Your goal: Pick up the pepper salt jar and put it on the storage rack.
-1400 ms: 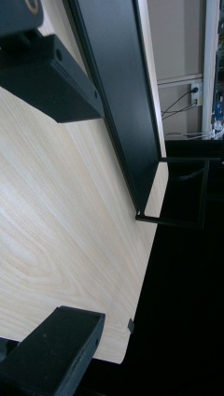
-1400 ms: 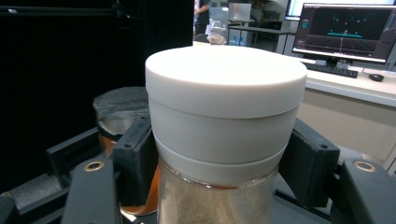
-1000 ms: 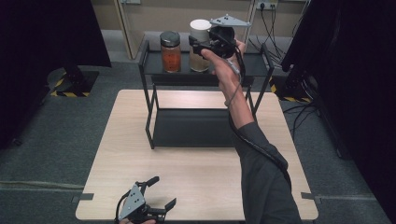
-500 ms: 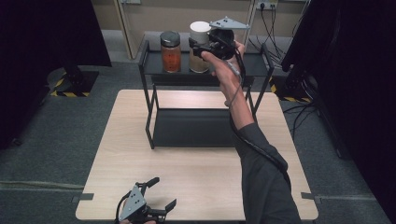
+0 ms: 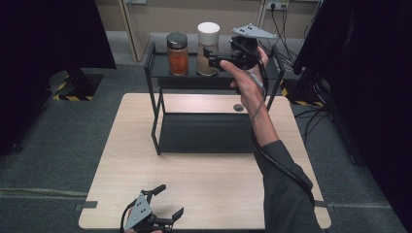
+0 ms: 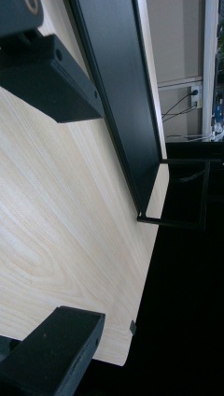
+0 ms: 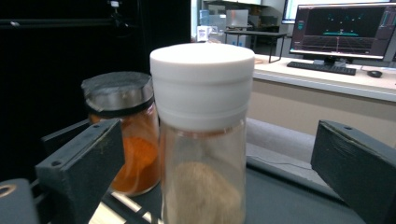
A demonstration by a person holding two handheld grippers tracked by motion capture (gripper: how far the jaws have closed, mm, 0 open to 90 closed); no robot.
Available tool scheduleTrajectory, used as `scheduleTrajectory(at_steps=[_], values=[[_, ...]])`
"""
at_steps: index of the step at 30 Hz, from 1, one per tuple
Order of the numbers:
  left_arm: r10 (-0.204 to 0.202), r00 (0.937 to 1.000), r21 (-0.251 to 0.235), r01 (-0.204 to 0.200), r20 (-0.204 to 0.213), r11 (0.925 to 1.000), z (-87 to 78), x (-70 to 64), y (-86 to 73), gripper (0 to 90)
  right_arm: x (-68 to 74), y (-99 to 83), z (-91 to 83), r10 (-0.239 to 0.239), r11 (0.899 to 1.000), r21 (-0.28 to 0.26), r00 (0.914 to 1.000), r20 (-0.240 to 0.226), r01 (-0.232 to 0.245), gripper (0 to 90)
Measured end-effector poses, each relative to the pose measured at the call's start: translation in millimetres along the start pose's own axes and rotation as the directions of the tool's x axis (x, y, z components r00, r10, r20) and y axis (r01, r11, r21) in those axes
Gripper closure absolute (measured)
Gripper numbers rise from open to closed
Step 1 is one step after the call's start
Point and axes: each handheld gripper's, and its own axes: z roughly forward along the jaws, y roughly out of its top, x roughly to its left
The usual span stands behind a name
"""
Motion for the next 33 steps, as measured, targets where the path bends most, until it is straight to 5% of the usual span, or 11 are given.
scheduleTrajectory(at_steps=[11, 33], values=[[0.002, 1.0, 0.0, -0.002, -0.002, 1.0, 0.1, -0.1, 0.1, 3.2, -14.5, -24.6, -27.6, 0.014, 0.999, -0.035, 0.9967, -0.08, -0.017, 0.4], [0.0, 1.0, 0.001, 0.0, -0.006, 1.0, 0.0, 0.0, 0.1, 3.2, -0.9, -58.0, -62.3, -0.042, 0.997, -0.074, 0.9873, -0.153, 0.031, 0.4]])
